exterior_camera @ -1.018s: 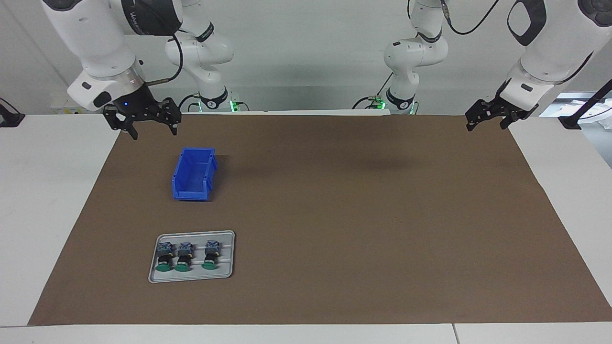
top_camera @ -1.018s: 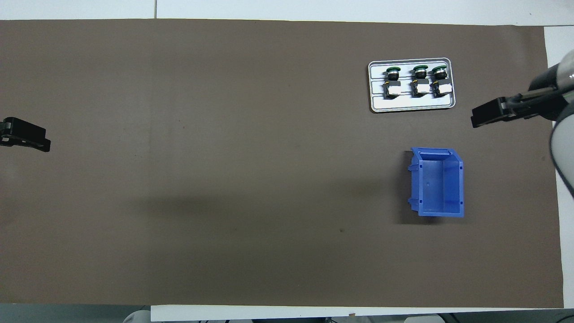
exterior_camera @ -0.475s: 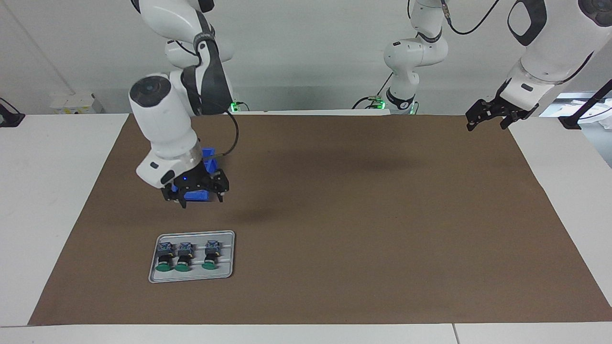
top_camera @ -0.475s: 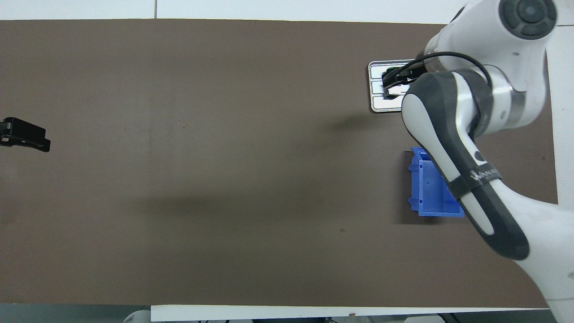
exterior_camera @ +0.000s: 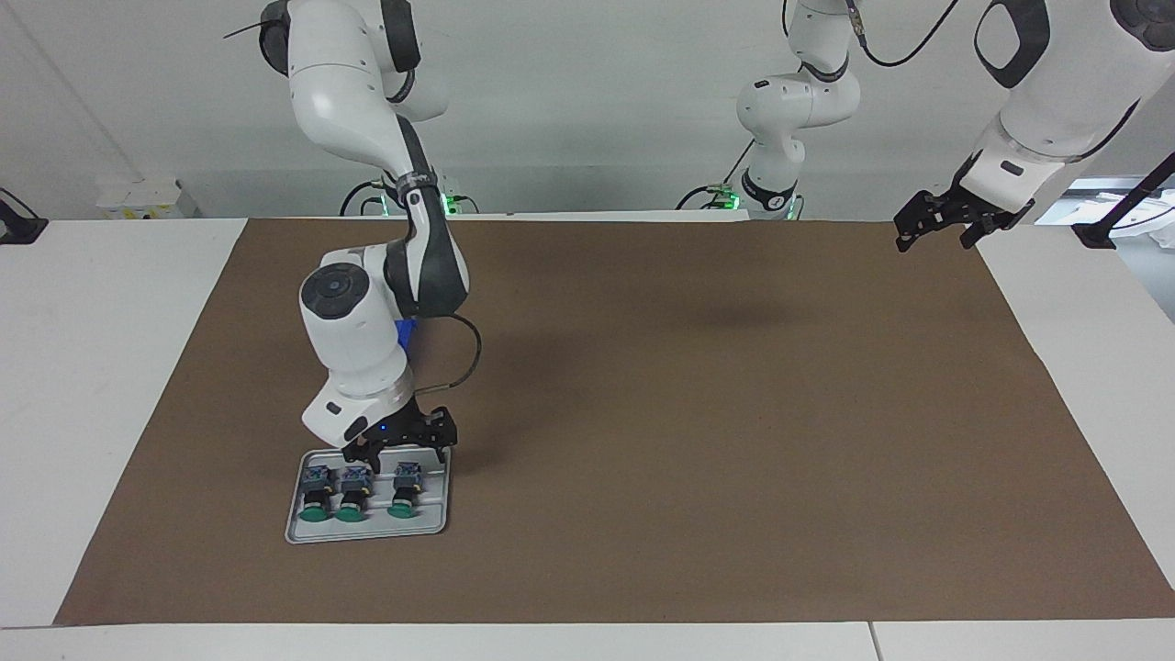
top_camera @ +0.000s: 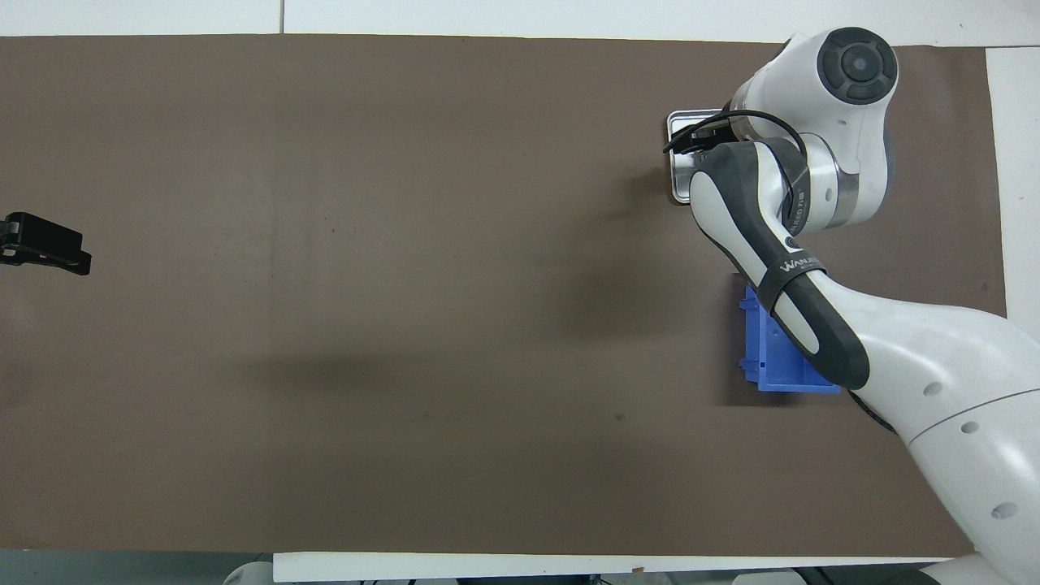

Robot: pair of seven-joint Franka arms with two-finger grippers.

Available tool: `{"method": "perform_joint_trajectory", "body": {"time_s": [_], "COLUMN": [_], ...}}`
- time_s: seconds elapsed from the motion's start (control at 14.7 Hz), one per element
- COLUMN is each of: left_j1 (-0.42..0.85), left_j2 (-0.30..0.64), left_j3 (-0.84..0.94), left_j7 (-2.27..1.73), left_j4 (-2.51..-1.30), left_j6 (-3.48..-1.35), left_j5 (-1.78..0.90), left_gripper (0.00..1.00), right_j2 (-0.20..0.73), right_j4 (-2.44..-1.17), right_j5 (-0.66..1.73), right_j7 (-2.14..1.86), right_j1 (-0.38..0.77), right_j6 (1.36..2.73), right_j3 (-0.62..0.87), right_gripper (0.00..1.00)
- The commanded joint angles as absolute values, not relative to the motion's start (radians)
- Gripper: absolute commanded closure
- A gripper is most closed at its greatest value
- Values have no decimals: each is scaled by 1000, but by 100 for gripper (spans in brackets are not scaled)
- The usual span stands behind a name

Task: Place and press button with both arms
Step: 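Reach the right gripper to the metal tray and grasp a button part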

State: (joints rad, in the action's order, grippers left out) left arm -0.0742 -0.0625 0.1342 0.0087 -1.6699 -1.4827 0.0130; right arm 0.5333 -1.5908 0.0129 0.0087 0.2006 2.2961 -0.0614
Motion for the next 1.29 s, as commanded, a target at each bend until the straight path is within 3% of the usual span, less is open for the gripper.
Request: {"method": "perform_joint_trajectory", "body": {"time_s": [0.0, 0.81, 1.09, 1.22], "left_j1": [-83, -83, -83, -83], "left_j2": [-84, -84, -84, -84], "left_j3": [135, 135, 135, 135], "left_j7": [15, 14, 15, 15], "left_j4": [-1690, -1690, -1690, -1690], "left_j6": [-1488, -1491, -1499, -1500], "left_j5": [26, 26, 26, 26], "left_gripper": [0, 0, 0, 0], "right_j2": [561, 555, 552, 552], "right_j4": [-1588, -1692, -1703, -1701], "right_j5": [25, 25, 25, 23], "right_j7": [11, 11, 6, 3], "right_j1": [176, 186, 184, 181], "right_j6": [2332, 2430, 2430, 2427], "right_j3": [-52, -52, -52, -52], "right_gripper": [1, 16, 34, 53]}}
